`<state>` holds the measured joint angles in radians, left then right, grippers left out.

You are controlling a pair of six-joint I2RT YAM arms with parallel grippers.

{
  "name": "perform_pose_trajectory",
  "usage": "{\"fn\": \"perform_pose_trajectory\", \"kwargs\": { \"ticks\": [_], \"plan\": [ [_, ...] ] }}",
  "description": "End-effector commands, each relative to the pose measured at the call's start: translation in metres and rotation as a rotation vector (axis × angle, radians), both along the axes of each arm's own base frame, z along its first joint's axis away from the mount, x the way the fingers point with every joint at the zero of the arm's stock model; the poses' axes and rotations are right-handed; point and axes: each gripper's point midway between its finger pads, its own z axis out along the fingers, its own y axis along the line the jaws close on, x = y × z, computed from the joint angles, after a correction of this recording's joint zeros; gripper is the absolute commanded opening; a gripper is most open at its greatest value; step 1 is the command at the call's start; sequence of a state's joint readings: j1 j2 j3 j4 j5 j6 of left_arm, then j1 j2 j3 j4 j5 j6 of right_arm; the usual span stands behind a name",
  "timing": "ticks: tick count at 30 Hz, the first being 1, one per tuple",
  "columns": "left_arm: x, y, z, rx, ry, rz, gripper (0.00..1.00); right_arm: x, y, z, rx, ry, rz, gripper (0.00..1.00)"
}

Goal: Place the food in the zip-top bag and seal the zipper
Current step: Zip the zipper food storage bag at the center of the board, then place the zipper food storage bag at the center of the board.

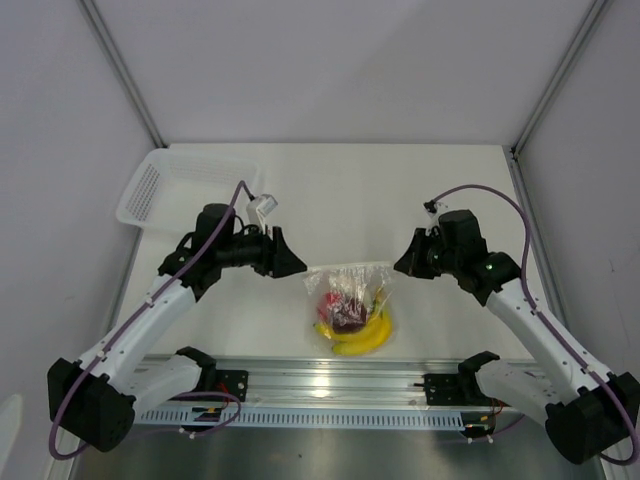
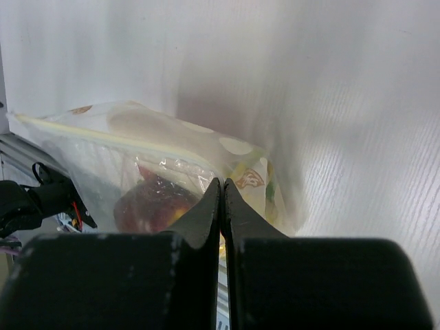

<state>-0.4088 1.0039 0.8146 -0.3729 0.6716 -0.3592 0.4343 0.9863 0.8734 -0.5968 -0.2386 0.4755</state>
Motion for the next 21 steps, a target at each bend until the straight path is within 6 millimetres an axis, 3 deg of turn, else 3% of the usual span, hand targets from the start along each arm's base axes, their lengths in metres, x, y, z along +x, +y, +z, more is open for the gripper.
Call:
{"fn": "perform_pose_trajectory", "kwargs": {
  "ticks": [1,2,4,5,6,9,10,11,14,15,16,17,18,19,21],
  "plan": [
    [0.039,0.003,0.022,0.017,-0.068,0.116,0.69,0.031,0.006,0.023,0.034,-0.068,-0.035,0.0],
    [0.051,0.004,0.041,0.024,-0.113,0.149,0.8,0.035,0.007,0.023,0.034,-0.068,-0.034,0.0],
    [0.064,0.007,0.05,0.058,-0.13,0.181,0.96,0.048,0.008,0.025,0.035,-0.074,-0.043,0.0],
    [0.068,0.009,0.052,0.074,-0.136,0.202,0.99,0.051,0.008,0.024,0.035,-0.072,-0.046,0.0],
    [0.08,0.015,0.071,0.084,-0.18,0.259,1.0,0.059,0.006,0.029,0.041,-0.084,-0.057,0.0],
    [0.087,0.025,0.09,0.094,-0.222,0.331,0.99,0.076,0.007,0.024,0.034,-0.064,-0.073,0.0],
    [0.086,0.026,0.092,0.087,-0.226,0.337,0.99,0.085,0.004,0.029,0.04,-0.077,-0.087,0.0],
    [0.081,0.027,0.103,0.062,-0.248,0.343,0.99,0.093,0.005,0.02,0.03,-0.05,-0.095,0.0],
    [0.071,0.029,0.097,0.051,-0.231,0.341,0.99,0.117,-0.003,0.017,0.009,-0.038,-0.141,0.0],
    [0.065,0.031,0.101,0.04,-0.241,0.344,0.99,0.126,-0.005,0.0,-0.009,0.008,-0.158,0.0],
    [0.061,0.032,0.096,0.041,-0.231,0.34,0.99,0.136,-0.006,0.003,-0.007,0.007,-0.166,0.0],
    [0.056,0.033,0.087,0.044,-0.216,0.333,0.99,0.144,-0.012,-0.003,-0.015,0.022,-0.184,0.0],
    [0.049,0.035,0.092,0.026,-0.238,0.332,1.0,0.153,-0.014,-0.02,-0.031,0.064,-0.194,0.0],
    [0.043,0.036,0.08,0.033,-0.221,0.324,0.99,0.162,-0.015,-0.018,-0.025,0.062,-0.201,0.0],
    [0.032,0.039,0.085,0.011,-0.25,0.322,1.0,0.176,-0.021,-0.038,-0.035,0.11,-0.221,0.0]
  ]
}}
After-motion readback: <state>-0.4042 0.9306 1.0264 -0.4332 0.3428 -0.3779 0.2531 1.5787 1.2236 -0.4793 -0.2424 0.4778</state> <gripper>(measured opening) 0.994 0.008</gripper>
